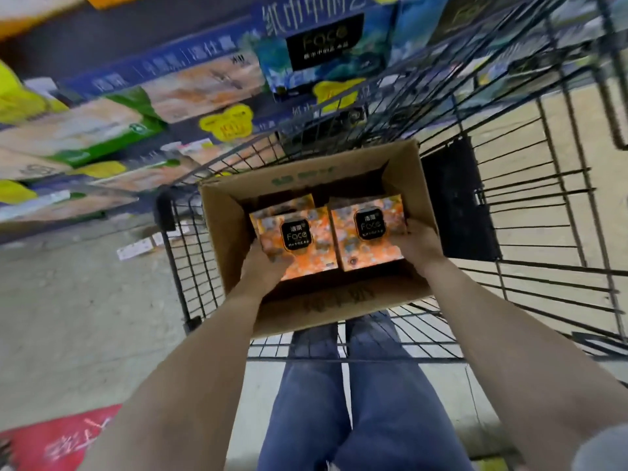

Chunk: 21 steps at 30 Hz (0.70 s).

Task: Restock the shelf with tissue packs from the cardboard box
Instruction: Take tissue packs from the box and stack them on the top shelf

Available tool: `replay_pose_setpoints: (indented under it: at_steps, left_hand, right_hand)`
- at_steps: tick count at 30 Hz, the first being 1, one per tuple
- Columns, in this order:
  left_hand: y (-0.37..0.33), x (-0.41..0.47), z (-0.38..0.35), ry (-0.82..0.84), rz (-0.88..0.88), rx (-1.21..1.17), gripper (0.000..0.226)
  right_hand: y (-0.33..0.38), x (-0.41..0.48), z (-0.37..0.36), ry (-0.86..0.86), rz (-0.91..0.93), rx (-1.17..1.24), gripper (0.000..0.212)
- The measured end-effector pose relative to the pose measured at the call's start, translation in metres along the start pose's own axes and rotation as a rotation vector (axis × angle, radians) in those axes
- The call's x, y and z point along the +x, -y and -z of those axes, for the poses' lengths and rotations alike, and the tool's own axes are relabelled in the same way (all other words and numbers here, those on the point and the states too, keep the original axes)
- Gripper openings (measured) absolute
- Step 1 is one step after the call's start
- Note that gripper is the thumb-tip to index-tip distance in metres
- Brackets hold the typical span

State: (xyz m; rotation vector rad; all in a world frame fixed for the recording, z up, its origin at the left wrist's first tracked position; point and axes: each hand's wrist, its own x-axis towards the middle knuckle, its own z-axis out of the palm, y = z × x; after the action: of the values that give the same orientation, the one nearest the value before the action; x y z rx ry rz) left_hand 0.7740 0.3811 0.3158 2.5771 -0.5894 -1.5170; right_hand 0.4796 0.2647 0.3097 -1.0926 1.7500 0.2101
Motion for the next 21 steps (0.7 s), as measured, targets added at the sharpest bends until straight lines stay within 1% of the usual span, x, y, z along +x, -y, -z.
replay_pose_setpoints:
  at_steps: [2,5,7,9,10,11,12,13,16,18,21]
  left_hand:
    - [0.002,0.004,-0.005,-0.06,0.034,-0.104,0.082]
    - [0.003,0.007,-0.007,-0.076,0.069,-0.105,0.048]
    - [0.002,0.008,-0.006,-0.106,0.083,-0.111,0.041]
    - [0.005,0.012,-0.005,-0.153,0.077,-0.167,0.05]
    - [0.006,0.012,-0.005,-0.165,0.08,-0.195,0.056]
    - [0.009,0.011,-0.005,-0.163,0.087,-0.221,0.061]
    - [0.01,0.01,-0.005,-0.156,0.091,-0.24,0.064]
    - [0.012,0.01,-0.005,-0.148,0.09,-0.26,0.066]
    - [0.019,0.006,-0.007,-0.153,0.091,-0.328,0.076]
    - [0.023,0.004,-0.008,-0.161,0.083,-0.376,0.08]
    - [0.025,0.002,-0.005,-0.142,0.074,-0.417,0.085]
  right_hand:
    - [-0.006,0.005,-0.002,-0.006,0.007,0.05,0.043]
    - [-0.009,0.006,-0.005,0.008,0.026,0.109,0.044]
    - [-0.006,0.003,-0.006,0.025,0.031,0.151,0.038]
    - [-0.005,0.003,-0.01,0.035,0.03,0.203,0.033]
    - [-0.005,0.005,-0.013,0.02,0.039,0.227,0.039]
    - [-0.007,0.008,-0.016,0.005,0.046,0.255,0.05]
    - [-0.01,0.011,-0.018,-0.007,0.055,0.286,0.061]
    - [-0.012,0.013,-0.019,-0.009,0.052,0.323,0.067]
    - [-0.002,0.008,-0.014,0.028,0.035,0.422,0.064]
    - [-0.003,0.015,-0.009,0.023,0.069,0.378,0.065]
    - [-0.003,0.021,-0.002,0.053,0.055,0.339,0.085]
